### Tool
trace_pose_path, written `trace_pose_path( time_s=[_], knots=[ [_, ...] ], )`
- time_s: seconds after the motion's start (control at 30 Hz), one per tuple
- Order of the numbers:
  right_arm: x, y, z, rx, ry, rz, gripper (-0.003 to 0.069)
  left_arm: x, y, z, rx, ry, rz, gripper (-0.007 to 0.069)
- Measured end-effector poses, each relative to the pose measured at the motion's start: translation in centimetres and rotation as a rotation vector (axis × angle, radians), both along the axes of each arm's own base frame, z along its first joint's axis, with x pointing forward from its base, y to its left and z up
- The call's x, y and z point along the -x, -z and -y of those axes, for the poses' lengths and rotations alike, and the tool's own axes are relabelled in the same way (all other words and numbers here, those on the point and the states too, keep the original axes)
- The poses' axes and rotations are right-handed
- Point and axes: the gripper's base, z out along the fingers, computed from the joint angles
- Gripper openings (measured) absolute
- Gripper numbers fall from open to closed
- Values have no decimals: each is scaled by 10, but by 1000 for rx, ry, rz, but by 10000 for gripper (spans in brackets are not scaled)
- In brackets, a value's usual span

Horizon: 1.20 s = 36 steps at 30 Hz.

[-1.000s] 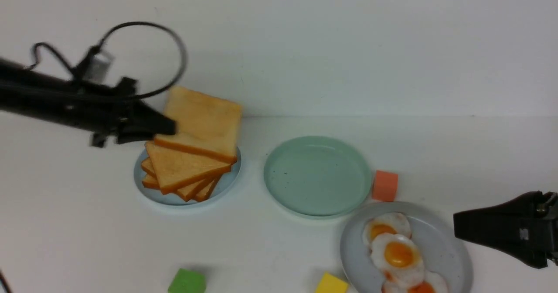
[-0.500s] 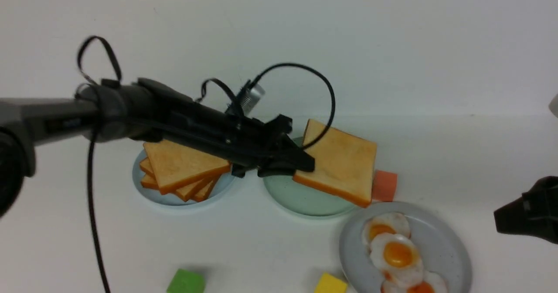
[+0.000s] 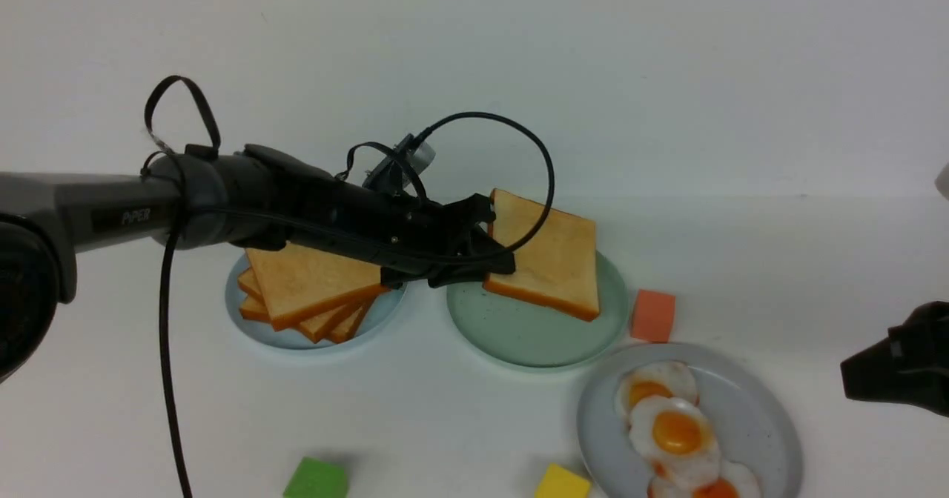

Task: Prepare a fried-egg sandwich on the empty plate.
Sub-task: Use the left arm to put a slice of bread into the empty plate in the middle, then use the right arm to grab a fried egg

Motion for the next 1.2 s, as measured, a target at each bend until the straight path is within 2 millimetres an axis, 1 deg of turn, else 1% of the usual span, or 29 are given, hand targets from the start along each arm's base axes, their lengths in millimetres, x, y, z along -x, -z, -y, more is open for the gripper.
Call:
trace_pose_path(
  time_s=[0.17, 0.33, 0.4, 0.6, 0.67, 0.7, 0.8, 0.83, 0.9, 1.0, 1.03, 1.07, 1.1, 1.13, 1.2],
  knots=[
    [0, 0, 0, -2, 0, 0, 274, 1, 2, 0, -25, 14, 7, 97],
    [0, 0, -1, -9, 1, -1, 274, 1, 16, 1, -39, 29, -21, 180],
    [0, 0, -1, -9, 1, -1, 274, 1, 18, 1, -42, 34, -27, 211],
    [1, 0, -1, -9, -3, -8, 274, 3, 22, 0, -65, 57, -40, 420],
    [1, 0, -1, -7, -5, -12, 276, 4, 21, -2, -79, 65, -46, 450],
    [1, 0, 0, -1, -8, -14, 281, 5, 18, -8, -118, 77, -52, 496],
    [1, -2, 1, 23, -13, -8, 297, 6, 11, -17, -154, 86, -58, 535],
    [-2, -6, 2, 38, -16, 1, 330, 7, -1, -28, -202, 95, -41, 550],
    [-6, -10, 2, 42, -16, 8, 379, 9, -12, -36, -235, 98, -28, 556],
    [-17, -5, 1, 44, -16, -25, 455, 17, -46, -46, -307, 118, 32, 559],
    [-21, -1, 0, 46, -17, -43, 478, 19, -54, -48, -327, 122, 39, 557],
    [-28, 7, 0, 54, -26, -78, 509, 28, -74, -50, -360, 135, 67, 549],
    [-32, 11, -1, 56, -32, -94, 531, 32, -83, -51, -373, 142, 80, 544],
    [-36, 16, -1, 57, -36, -117, 539, 40, -99, -51, -392, 154, 111, 535],
    [-48, 30, -5, 60, -60, -171, 573, 63, -125, -47, -431, 192, 162, 492]
  ],
)
